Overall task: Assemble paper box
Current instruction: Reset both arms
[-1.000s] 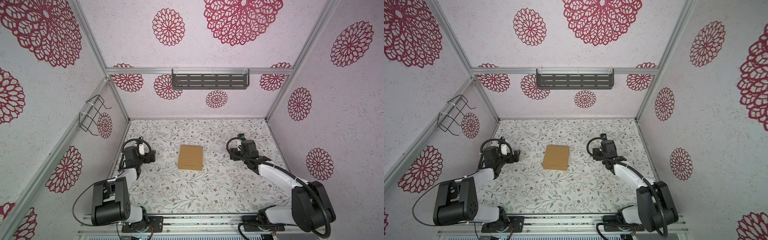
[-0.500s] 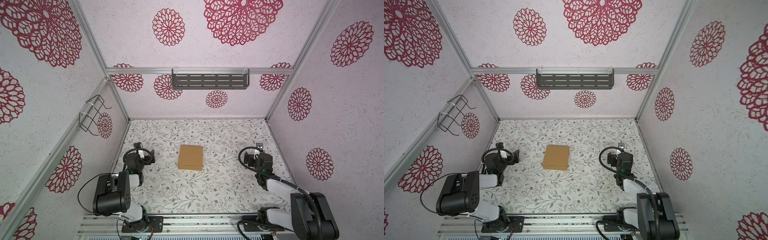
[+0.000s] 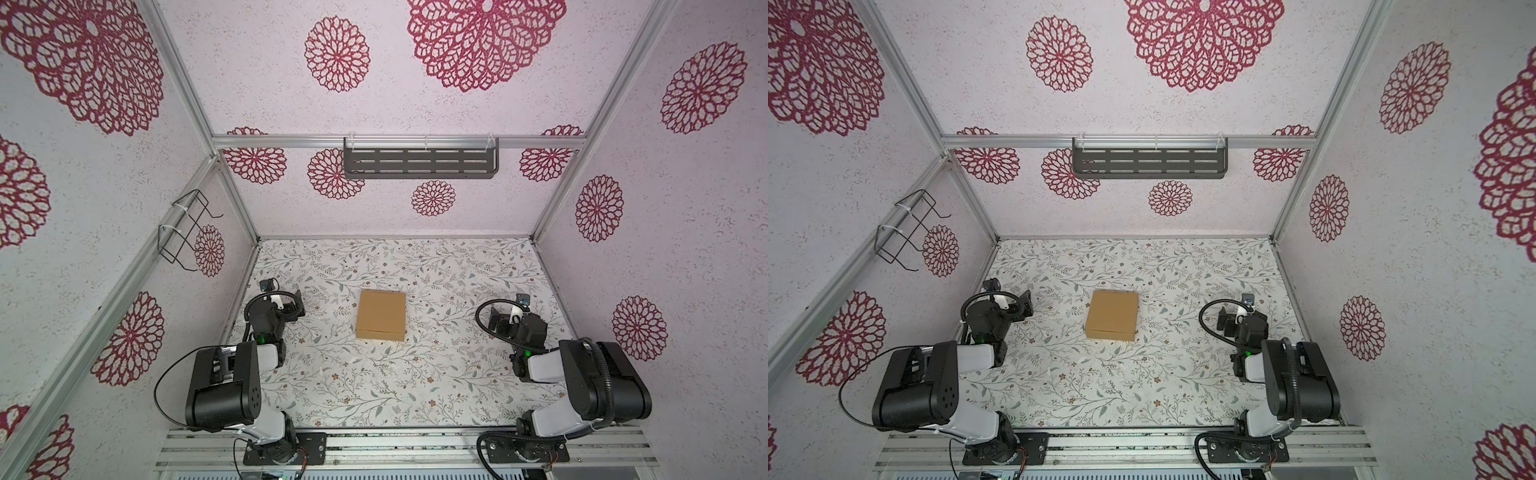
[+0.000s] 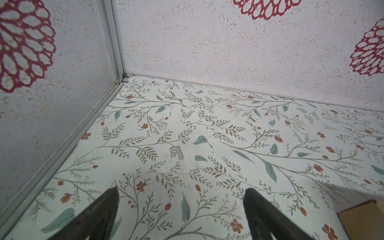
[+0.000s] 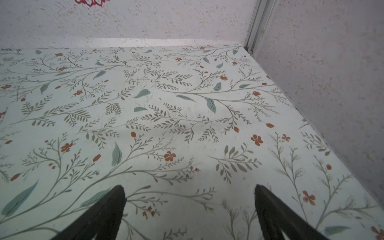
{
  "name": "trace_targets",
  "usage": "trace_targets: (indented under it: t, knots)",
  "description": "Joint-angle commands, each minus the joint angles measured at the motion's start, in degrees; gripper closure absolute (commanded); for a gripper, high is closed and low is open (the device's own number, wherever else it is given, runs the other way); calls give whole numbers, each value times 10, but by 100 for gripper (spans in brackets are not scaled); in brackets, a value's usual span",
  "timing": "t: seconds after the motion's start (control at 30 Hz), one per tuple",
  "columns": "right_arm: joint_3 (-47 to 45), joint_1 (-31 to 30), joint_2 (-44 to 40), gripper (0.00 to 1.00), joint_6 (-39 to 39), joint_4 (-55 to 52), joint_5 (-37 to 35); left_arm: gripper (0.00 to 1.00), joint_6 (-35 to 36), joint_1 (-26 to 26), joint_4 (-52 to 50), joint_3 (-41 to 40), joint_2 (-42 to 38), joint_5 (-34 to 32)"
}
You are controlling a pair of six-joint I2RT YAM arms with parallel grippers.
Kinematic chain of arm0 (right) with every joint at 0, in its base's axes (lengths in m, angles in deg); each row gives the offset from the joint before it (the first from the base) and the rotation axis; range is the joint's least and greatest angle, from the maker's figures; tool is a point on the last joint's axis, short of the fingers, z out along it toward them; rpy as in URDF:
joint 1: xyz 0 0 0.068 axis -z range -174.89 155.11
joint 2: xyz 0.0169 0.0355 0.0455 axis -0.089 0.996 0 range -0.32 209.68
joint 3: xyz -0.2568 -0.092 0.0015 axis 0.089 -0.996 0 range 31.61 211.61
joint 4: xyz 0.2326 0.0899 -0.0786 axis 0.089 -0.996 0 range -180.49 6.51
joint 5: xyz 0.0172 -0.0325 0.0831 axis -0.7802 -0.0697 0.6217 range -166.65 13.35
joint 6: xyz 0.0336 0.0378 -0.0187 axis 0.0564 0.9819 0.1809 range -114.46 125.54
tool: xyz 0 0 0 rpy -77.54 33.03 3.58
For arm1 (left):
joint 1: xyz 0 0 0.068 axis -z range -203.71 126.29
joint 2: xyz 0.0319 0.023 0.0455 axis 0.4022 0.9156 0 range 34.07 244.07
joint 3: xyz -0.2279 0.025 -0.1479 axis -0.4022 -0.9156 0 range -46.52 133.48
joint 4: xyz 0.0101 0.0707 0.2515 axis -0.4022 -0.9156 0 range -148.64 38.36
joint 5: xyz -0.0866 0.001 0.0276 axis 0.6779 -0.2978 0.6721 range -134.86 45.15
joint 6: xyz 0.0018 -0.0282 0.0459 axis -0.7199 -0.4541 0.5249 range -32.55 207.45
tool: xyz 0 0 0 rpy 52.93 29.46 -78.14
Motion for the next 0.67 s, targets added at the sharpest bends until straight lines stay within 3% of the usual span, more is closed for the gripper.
trace_targets:
  t: [0.0, 0.63]
  knots:
    - [7, -6, -5, 1, 14, 74, -23, 3, 4, 10, 2, 4, -5, -19]
    - [13, -17, -5, 1, 5, 67, -40, 3, 10, 19, 37, -22, -17, -35]
